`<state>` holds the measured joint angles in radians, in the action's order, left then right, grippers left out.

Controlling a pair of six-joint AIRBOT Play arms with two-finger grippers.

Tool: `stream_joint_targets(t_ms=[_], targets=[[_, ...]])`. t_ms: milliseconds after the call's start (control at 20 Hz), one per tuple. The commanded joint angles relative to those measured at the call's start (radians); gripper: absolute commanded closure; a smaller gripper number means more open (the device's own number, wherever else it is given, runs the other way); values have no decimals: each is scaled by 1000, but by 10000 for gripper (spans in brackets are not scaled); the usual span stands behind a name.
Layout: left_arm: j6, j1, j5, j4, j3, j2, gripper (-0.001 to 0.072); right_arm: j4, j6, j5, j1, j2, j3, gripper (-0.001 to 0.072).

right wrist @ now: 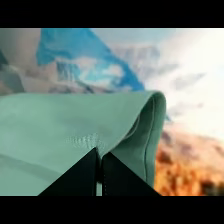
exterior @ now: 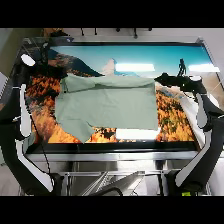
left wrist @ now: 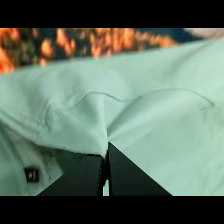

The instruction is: Fold the shirts.

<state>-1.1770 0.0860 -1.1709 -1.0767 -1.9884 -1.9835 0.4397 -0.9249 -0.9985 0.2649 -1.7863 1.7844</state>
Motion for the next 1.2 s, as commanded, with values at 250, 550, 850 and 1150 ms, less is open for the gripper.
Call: stream_joint_targets(t_ms=[250,550,850,1150], targets=[[-21,1,14,-84,79,-56,697,182,-81,-39,-28,-5,-16,689],[-56,16,-186,-83,-9,-55,220,207,-93,-93,-13,50,-14,333],[-268,138,-441,-47,140,127,7,447,-211,-309,60,266,-62,333],[-279,224,-311,-48,970,524,7,465,-215,-342,88,439,-469,335]])
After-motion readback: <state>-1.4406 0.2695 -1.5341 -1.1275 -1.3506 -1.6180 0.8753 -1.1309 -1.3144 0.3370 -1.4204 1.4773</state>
